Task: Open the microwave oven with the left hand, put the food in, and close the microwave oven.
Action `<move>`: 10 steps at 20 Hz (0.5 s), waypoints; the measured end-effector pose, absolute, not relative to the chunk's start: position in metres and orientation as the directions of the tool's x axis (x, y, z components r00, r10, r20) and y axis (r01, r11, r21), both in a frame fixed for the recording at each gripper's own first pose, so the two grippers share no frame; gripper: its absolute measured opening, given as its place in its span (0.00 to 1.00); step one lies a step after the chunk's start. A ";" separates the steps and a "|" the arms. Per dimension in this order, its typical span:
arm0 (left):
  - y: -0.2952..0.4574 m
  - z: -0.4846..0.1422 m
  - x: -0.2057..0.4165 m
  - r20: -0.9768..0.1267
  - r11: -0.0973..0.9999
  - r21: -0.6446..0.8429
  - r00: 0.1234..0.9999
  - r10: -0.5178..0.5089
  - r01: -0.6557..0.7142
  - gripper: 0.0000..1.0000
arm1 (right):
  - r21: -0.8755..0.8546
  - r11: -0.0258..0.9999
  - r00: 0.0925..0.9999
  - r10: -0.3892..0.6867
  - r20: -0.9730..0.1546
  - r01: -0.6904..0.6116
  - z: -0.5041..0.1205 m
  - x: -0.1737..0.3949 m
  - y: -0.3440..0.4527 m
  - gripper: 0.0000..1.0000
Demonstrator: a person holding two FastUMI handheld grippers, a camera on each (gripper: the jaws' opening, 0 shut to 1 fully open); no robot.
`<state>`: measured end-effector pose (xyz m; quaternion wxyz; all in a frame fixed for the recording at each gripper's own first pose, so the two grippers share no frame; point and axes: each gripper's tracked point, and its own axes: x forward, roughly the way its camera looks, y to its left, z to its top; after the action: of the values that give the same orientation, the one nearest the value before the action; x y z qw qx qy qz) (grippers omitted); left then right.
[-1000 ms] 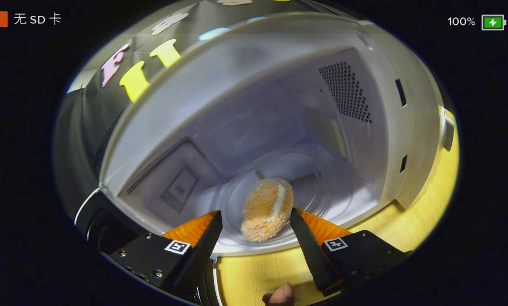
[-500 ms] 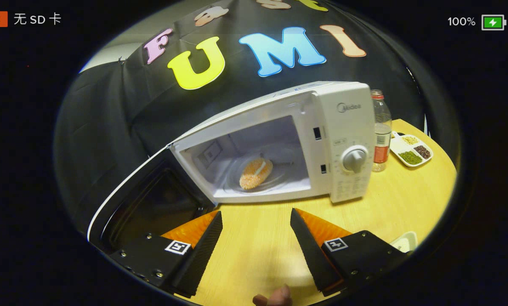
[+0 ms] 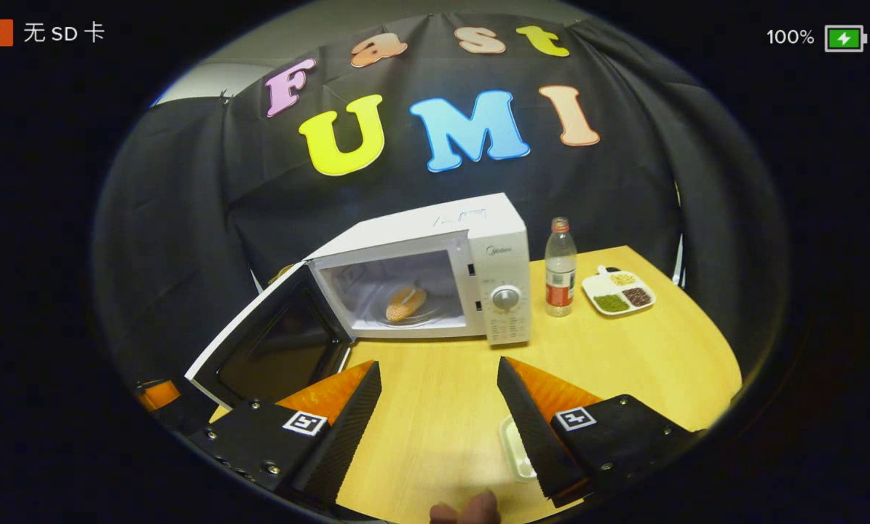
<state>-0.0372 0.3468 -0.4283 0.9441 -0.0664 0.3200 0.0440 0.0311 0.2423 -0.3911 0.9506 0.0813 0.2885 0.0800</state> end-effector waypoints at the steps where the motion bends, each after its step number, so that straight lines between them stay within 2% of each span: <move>1: 0.347 -0.431 -0.030 -0.609 0.991 -0.083 0.793 0.030 -0.101 0.93 | 0.184 0.977 0.829 0.187 -0.528 -0.103 -0.381 0.024 0.231 0.98; 2: 0.346 -0.436 -0.023 -0.609 0.995 -0.069 0.793 0.018 -0.076 0.96 | 0.174 0.980 0.838 0.177 -0.516 -0.100 -0.372 0.018 0.220 0.98; 6: 0.334 -0.458 0.004 -0.640 0.999 -0.026 0.768 0.005 -0.028 0.97 | 0.122 0.987 0.856 0.153 -0.494 -0.106 -0.346 -0.010 0.185 0.98; 10: 0.295 -0.465 0.016 -0.656 0.999 0.016 0.755 -0.014 0.033 0.92 | 0.121 0.988 0.870 0.143 -0.472 -0.096 -0.324 -0.030 0.143 0.98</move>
<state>0.0164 0.2949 -0.4651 0.9366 0.0134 0.3498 -0.0127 -0.0298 0.1431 -0.3243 0.9658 0.0466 0.2473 0.0619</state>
